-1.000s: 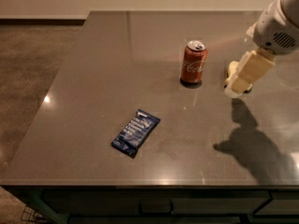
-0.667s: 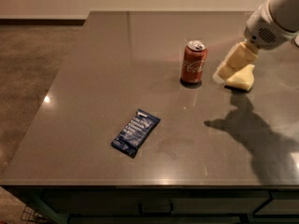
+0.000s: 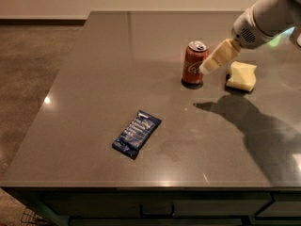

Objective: Move coke can near rxbar blueberry

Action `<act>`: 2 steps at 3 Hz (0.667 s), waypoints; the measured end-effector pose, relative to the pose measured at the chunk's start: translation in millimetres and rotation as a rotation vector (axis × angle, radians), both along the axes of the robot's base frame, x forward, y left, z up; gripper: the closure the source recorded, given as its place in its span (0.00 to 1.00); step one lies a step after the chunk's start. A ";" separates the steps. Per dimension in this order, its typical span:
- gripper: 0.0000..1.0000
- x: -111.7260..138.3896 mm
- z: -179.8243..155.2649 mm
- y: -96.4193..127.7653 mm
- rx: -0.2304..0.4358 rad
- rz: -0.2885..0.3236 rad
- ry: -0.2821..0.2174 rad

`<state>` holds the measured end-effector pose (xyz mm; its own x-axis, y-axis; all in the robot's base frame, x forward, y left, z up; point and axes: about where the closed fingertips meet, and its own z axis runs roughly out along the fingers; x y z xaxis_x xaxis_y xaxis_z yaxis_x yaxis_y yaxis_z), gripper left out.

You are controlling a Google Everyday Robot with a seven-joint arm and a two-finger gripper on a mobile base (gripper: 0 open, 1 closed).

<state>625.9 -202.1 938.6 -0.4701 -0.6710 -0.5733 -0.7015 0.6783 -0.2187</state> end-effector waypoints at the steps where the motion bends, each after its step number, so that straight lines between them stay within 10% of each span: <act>1: 0.00 16.1 -10.6 19.3 0.049 0.011 -0.005; 2: 0.00 30.6 -20.5 33.7 0.084 0.017 0.000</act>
Offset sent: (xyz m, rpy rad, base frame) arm 0.0494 0.0486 -0.0303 0.1287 0.0014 0.0178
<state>656.5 -168.4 918.1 -0.4592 -0.6285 -0.6278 -0.7128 0.6825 -0.1618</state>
